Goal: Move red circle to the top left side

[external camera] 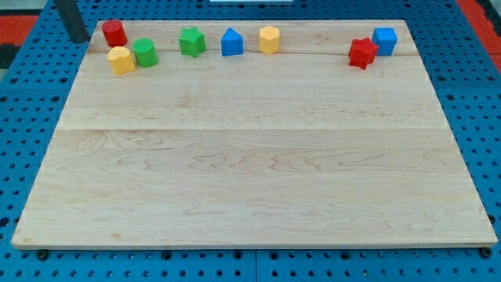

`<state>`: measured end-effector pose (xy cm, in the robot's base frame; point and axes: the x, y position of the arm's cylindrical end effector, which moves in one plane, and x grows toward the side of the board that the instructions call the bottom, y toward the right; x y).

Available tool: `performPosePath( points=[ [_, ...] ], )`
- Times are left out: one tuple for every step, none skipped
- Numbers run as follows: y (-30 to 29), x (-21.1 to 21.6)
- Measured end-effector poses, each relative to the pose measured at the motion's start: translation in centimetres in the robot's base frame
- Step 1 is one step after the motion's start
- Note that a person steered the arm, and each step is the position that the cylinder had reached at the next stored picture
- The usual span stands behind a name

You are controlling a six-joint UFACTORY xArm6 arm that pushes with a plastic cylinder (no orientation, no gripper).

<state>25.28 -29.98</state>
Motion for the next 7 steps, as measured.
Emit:
performPosePath(
  points=[
    [0.3,0.0],
    [0.3,-0.1],
    [-0.2,-1.9],
    [0.4,-2.7],
    [2.4,-1.5],
    [2.4,-1.8],
    [2.3,-1.9]
  ],
)
